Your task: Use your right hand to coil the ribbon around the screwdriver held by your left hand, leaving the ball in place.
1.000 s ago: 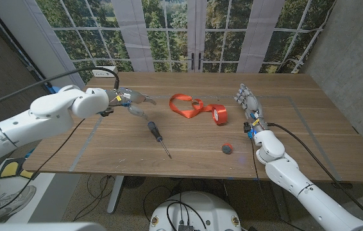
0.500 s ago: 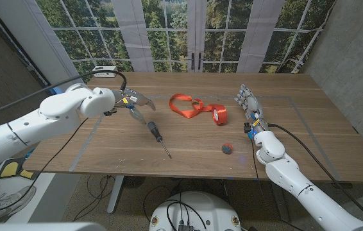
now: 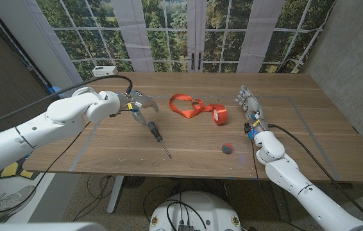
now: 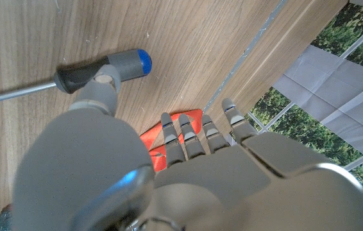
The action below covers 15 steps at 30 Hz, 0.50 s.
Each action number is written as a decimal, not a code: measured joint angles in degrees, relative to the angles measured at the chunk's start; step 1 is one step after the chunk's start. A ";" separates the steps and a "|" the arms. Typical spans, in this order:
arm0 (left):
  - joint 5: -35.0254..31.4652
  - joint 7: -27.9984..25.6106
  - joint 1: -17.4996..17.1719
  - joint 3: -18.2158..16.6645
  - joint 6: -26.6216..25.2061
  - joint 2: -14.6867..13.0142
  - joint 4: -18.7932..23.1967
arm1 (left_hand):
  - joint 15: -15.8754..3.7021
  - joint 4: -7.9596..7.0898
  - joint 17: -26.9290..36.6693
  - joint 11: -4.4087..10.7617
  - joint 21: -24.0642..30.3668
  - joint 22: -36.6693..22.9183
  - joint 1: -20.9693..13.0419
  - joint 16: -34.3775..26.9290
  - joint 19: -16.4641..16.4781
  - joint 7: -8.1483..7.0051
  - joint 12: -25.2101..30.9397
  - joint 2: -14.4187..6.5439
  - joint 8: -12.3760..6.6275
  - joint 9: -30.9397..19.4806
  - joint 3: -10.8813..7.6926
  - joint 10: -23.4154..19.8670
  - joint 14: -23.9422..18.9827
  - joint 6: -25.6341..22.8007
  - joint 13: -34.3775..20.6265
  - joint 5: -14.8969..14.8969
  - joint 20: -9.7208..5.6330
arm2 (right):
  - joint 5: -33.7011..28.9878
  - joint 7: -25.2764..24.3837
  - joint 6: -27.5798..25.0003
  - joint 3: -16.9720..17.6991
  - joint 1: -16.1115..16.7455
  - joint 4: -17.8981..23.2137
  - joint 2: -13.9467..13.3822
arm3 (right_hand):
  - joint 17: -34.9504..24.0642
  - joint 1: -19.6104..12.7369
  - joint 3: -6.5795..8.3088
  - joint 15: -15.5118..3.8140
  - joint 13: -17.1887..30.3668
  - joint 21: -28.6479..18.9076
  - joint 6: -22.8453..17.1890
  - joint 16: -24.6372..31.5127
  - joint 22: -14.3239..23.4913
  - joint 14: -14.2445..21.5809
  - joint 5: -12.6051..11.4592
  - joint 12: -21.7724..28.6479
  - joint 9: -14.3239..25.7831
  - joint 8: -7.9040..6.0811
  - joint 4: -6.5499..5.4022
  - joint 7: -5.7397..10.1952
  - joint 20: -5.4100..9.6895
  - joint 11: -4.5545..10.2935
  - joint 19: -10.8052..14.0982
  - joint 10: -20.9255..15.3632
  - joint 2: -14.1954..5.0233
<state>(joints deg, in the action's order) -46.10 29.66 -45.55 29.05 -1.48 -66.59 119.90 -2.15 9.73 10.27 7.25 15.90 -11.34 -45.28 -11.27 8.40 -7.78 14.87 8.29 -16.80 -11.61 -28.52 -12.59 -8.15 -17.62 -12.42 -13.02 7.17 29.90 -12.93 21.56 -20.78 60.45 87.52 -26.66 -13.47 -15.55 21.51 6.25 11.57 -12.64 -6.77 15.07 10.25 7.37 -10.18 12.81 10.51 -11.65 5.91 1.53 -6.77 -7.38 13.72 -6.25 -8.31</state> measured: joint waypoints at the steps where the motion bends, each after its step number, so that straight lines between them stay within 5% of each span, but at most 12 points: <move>1: 0.01 0.00 0.08 0.01 0.02 0.61 -0.58 | 0.00 0.00 0.00 0.00 0.01 0.00 -0.01 0.00 0.00 0.00 0.00 0.01 0.00 0.00 0.00 0.00 0.00 0.00 0.00 0.00 0.00 | 0.07 0.08 0.01 0.00 -0.01 -0.01 0.00 | 0.00 0.00 0.00 0.11 0.00 0.00 0.00 0.00 0.00 0.12 0.00 0.00 0.00 0.00 0.00 0.00 0.00 0.00 0.00 0.00 0.00; 15: 3.60 3.07 2.13 1.39 3.30 3.25 -3.74 | 0.22 -0.80 -0.01 -0.43 0.01 0.01 -1.74 0.00 0.00 0.42 0.00 -0.38 0.00 0.01 1.71 -1.27 0.22 0.42 -0.26 0.00 0.62 | 0.34 0.05 -0.14 -0.02 -0.37 -0.54 0.10 | -0.26 0.66 0.01 0.21 0.00 0.00 -0.20 0.00 0.00 0.22 0.00 0.00 0.00 0.00 -0.47 -0.20 0.00 0.00 0.00 0.01 -0.41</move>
<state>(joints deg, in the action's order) -42.50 32.73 -43.42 30.44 1.81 -63.34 116.16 -1.93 8.92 10.26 6.81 15.92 -11.34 -47.01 -11.27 8.40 -7.36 14.87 7.91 -16.80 -11.60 -26.81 -13.87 -7.93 -17.20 -12.67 -13.02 7.79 30.24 -12.87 21.42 -20.80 60.08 86.98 -26.56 -13.73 -14.90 21.51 6.46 11.57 -12.64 -6.97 15.07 10.25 7.58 -10.18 12.81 10.51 -11.65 5.44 1.33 -6.77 -7.37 13.72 -6.24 -8.72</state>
